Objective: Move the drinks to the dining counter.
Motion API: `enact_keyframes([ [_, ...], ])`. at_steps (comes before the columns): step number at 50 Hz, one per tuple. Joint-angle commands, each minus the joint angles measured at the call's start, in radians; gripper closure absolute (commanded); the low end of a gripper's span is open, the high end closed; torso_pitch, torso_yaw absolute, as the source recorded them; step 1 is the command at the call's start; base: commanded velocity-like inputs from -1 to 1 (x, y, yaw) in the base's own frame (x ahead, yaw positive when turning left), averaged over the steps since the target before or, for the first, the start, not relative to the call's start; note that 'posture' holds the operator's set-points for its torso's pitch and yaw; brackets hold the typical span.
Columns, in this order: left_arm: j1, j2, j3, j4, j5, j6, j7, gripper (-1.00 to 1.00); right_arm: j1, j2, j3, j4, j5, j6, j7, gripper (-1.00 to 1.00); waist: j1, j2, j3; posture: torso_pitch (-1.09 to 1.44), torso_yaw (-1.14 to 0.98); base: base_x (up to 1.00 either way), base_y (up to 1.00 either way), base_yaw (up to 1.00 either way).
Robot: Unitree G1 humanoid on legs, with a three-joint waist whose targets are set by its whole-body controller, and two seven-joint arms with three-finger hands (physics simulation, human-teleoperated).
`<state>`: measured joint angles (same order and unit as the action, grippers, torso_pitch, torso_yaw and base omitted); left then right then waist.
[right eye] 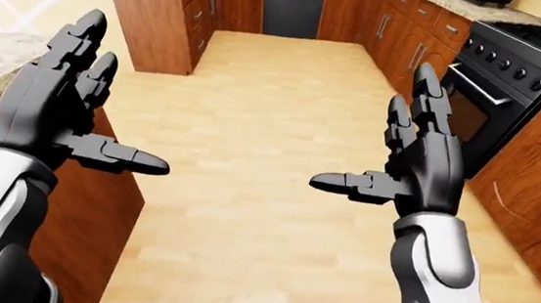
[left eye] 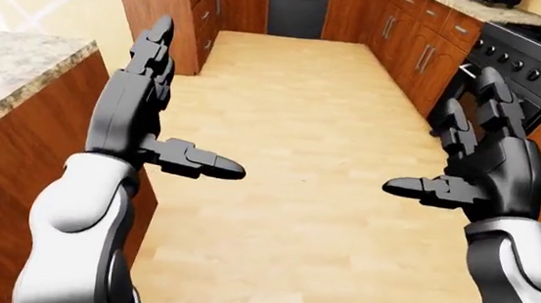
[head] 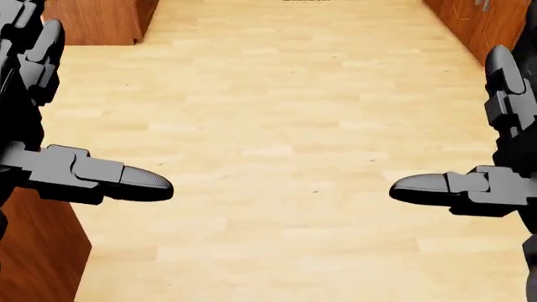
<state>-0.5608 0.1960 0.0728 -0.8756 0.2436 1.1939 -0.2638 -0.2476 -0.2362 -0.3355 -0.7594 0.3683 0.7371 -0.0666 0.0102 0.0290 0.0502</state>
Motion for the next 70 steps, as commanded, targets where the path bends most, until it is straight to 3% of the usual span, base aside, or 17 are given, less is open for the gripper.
enact_keyframes([
  [1, -0.023, -0.001, -0.003, -0.034, -0.001, -0.022, 0.002, -1.0, -0.017, -0.006, -0.014, -0.031, -0.001, -0.043, -0.002, -1.0, -0.004, 0.005, -0.018, 0.0, 0.0, 1.0, -0.04, 0.0],
  [9, 0.006, -0.01, 0.012, 0.014, -0.013, -0.085, 0.016, -1.0, -0.025, -0.008, 0.01, -0.06, -0.026, -0.018, 0.006, -1.0, 0.045, -0.085, -0.055, 0.0, 0.0, 1.0, -0.04, 0.0],
  [13, 0.023, -0.019, 0.008, 0.028, -0.02, -0.111, 0.027, -1.0, -0.03, -0.004, 0.011, -0.074, -0.031, -0.004, 0.006, -1.0, 0.019, -0.105, -0.019, 0.0, 0.0, 1.0, -0.05, 0.0],
  [21, 0.051, -0.033, -0.001, 0.047, -0.026, -0.153, 0.042, -1.0, -0.007, 0.01, 0.016, -0.051, -0.057, -0.048, 0.028, -1.0, -0.005, -0.079, -0.043, 0.0, 0.0, 1.0, -0.04, 0.0],
  [24, 0.05, -0.038, -0.005, 0.041, -0.025, -0.146, 0.045, -1.0, -0.006, 0.006, 0.01, -0.057, -0.06, -0.047, 0.034, -1.0, 0.014, -0.01, -0.062, 0.0, 0.0, 1.0, -0.05, 0.0],
  [27, 0.052, -0.034, 0.003, 0.036, -0.029, -0.145, 0.041, -1.0, -0.002, 0.009, 0.016, -0.056, -0.07, -0.055, 0.038, -1.0, 0.019, -0.008, 0.014, 0.0, 0.0, 1.0, -0.04, 0.0],
  [32, 0.073, -0.04, 0.02, 0.034, -0.047, -0.164, 0.049, -1.0, -0.002, 0.019, 0.032, -0.064, -0.088, -0.052, 0.043, -1.0, 0.031, 0.019, -0.019, 0.0, 0.0, 1.0, -0.05, 0.0],
  [36, 0.08, -0.037, 0.018, 0.034, -0.056, -0.167, 0.056, -1.0, 0.003, 0.022, 0.031, -0.064, -0.098, -0.057, 0.051, -1.0, 0.042, 0.011, -0.049, 0.0, 0.0, 1.0, -0.05, 0.0],
  [39, 0.086, -0.035, 0.022, 0.032, -0.061, -0.17, 0.058, -1.0, 0.014, 0.029, 0.037, -0.057, -0.109, -0.074, 0.058, -1.0, 0.017, -0.09, -0.061, 0.0, 0.0, 1.0, -0.04, 0.0],
  [41, 0.093, -0.035, 0.024, 0.033, -0.066, -0.176, 0.058, -1.0, 0.02, 0.036, 0.042, -0.047, -0.119, -0.092, 0.066, -1.0, 0.018, -0.073, 0.011, 0.0, 0.0, 1.0, -0.04, 0.0],
  [49, 0.109, -0.03, 0.033, 0.026, -0.08, -0.18, 0.059, -1.0, 0.021, 0.05, 0.053, -0.05, -0.129, -0.092, 0.067, -1.0, -0.024, -0.093, -0.04, 0.0, 0.0, 1.0, -0.04, 0.0],
  [54, 0.11, -0.025, 0.036, 0.023, -0.085, -0.177, 0.062, -1.0, 0.02, 0.055, 0.052, -0.038, -0.129, -0.102, 0.068, -1.0, 0.006, 0.012, -0.048, 0.0, 0.0, 1.0, -0.03, 0.0],
  [56, 0.111, -0.025, 0.035, 0.025, -0.086, -0.181, 0.064, -1.0, 0.019, 0.055, 0.046, -0.036, -0.12, -0.103, 0.067, -1.0, 0.012, 0.0, -0.002, 0.0, 0.0, 1.0, -0.04, 0.0],
  [63, 0.111, -0.024, 0.03, 0.025, -0.083, -0.177, 0.061, -1.0, 0.035, 0.053, 0.046, -0.03, -0.119, -0.124, 0.072, -1.0, 0.042, 0.027, -0.041, 0.0, 0.0, 1.0, -0.03, 0.0],
  [65, 0.12, -0.026, 0.031, 0.032, -0.084, -0.19, 0.062, -1.0, 0.039, 0.054, 0.049, -0.022, -0.125, -0.136, 0.075, -1.0, 0.038, 0.01, -0.053, 0.0, 0.0, 1.0, -0.04, 0.0],
  [67, 0.121, -0.027, 0.031, 0.031, -0.084, -0.189, 0.062, -1.0, 0.037, 0.053, 0.054, -0.036, -0.129, -0.12, 0.071, -1.0, 0.017, -0.081, -0.055, 0.0, 0.0, 1.0, -0.03, 0.0],
  [70, 0.116, -0.026, 0.033, 0.026, -0.084, -0.18, 0.061, -1.0, 0.037, 0.054, 0.052, -0.033, -0.133, -0.12, 0.072, -1.0, -0.002, -0.082, -0.01, 0.0, 0.0, 1.0, -0.03, 0.0],
])
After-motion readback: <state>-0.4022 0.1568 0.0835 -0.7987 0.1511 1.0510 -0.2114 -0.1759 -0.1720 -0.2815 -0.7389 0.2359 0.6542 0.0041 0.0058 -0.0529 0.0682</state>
